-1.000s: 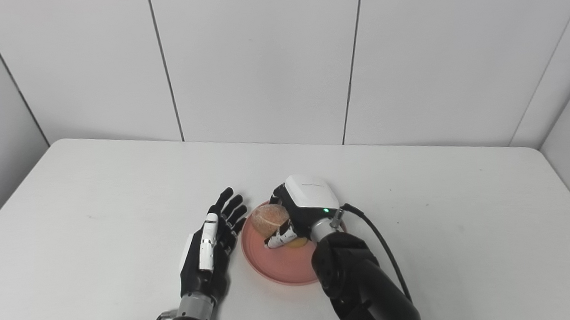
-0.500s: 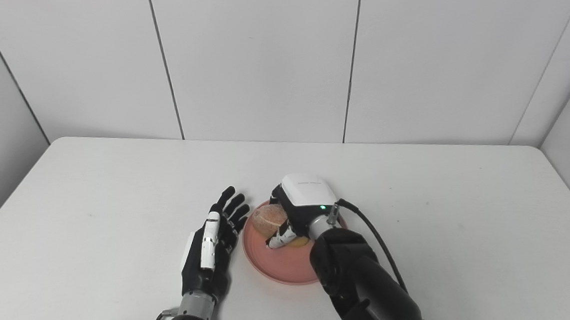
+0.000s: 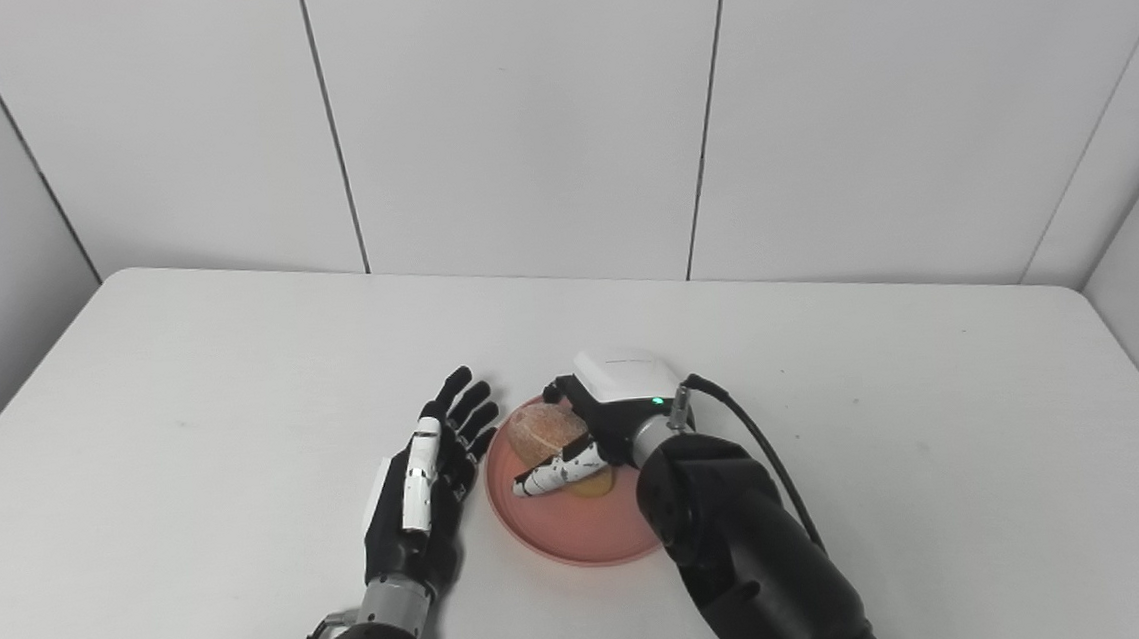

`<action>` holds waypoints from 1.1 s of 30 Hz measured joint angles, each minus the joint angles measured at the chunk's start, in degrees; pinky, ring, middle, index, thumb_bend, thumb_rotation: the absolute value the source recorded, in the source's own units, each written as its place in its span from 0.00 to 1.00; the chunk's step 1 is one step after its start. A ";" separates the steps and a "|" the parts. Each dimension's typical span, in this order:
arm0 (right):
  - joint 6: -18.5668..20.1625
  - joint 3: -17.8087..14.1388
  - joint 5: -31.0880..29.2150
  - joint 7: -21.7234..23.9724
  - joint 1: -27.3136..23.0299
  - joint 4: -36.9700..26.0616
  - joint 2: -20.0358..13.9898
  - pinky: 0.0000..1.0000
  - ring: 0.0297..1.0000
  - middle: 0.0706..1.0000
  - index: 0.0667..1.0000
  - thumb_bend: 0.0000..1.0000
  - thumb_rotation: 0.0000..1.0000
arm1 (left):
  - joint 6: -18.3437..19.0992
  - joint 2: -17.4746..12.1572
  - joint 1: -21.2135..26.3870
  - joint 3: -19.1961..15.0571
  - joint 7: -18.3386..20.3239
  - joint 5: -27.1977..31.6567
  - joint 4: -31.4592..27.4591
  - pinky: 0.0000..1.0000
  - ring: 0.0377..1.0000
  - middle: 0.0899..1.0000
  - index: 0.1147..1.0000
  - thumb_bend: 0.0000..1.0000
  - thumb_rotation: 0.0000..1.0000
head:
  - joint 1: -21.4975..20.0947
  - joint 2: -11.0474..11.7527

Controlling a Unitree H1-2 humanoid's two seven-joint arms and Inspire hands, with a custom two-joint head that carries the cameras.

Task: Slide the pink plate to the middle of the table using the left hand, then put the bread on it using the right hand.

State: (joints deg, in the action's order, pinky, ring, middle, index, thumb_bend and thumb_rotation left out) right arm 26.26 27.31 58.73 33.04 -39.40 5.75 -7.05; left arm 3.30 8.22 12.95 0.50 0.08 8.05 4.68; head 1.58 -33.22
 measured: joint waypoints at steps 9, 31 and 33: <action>-0.03 -0.02 0.01 0.22 0.02 -4.98 -1.71 0.61 0.77 0.83 0.87 1.00 0.72 | 0.00 0.02 0.00 -0.49 0.23 1.10 -0.02 0.89 0.91 0.91 0.87 0.39 1.00 | -0.35 0.35; -0.06 -7.73 -0.15 -1.59 0.73 -18.57 -2.13 0.60 0.74 0.80 0.88 0.98 0.74 | 0.21 -0.04 0.02 -0.80 0.89 1.66 -0.11 0.90 0.90 0.90 0.88 0.40 1.00 | -2.63 0.79; -0.09 -8.96 -0.59 -2.76 1.76 -18.83 -2.63 0.69 0.79 0.84 0.89 0.97 0.73 | 0.26 -0.21 0.01 -0.79 0.92 1.65 -0.18 0.91 0.90 0.90 0.88 0.40 1.00 | -2.64 0.79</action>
State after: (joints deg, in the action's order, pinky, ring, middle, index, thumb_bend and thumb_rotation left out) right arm 26.17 18.35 58.14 30.28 -37.63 -13.08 -9.68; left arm 3.56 8.01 12.96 -0.28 0.99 9.70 4.49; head -1.05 -32.43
